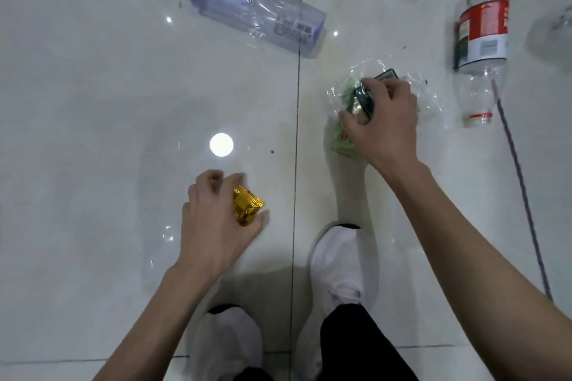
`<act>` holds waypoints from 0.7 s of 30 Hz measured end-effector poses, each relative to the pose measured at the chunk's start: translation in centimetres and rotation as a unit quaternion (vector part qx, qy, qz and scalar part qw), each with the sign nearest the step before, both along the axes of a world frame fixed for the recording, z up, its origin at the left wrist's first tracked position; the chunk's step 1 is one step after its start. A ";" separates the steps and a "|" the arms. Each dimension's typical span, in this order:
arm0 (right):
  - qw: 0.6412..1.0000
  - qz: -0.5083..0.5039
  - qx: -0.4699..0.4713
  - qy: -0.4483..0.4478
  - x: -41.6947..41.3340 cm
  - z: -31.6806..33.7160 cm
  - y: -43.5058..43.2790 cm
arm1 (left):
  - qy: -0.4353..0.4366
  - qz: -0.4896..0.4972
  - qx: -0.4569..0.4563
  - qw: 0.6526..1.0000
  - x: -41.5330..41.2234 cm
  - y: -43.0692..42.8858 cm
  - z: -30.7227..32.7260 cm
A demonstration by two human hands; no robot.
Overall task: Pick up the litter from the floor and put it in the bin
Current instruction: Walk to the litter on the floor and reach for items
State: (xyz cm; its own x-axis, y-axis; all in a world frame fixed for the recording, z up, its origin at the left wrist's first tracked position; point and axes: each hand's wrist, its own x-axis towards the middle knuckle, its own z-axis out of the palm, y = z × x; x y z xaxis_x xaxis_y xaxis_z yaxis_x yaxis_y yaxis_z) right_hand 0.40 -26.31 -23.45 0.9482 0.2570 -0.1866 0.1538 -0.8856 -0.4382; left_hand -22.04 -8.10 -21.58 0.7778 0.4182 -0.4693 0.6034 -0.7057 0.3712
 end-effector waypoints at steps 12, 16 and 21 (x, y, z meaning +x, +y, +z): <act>0.997 -0.002 -0.074 0.022 -0.9 -1.9 1.2 | -0.043 0.004 0.006 0.999 0.3 0.0 -1.0; 0.997 -0.016 -0.070 -0.005 -1.3 -2.4 1.7 | -0.068 0.016 0.006 0.998 1.6 1.1 -0.6; 0.996 -0.009 -0.079 -0.040 -2.1 -3.0 2.4 | -0.070 0.015 0.025 0.997 3.3 3.1 0.0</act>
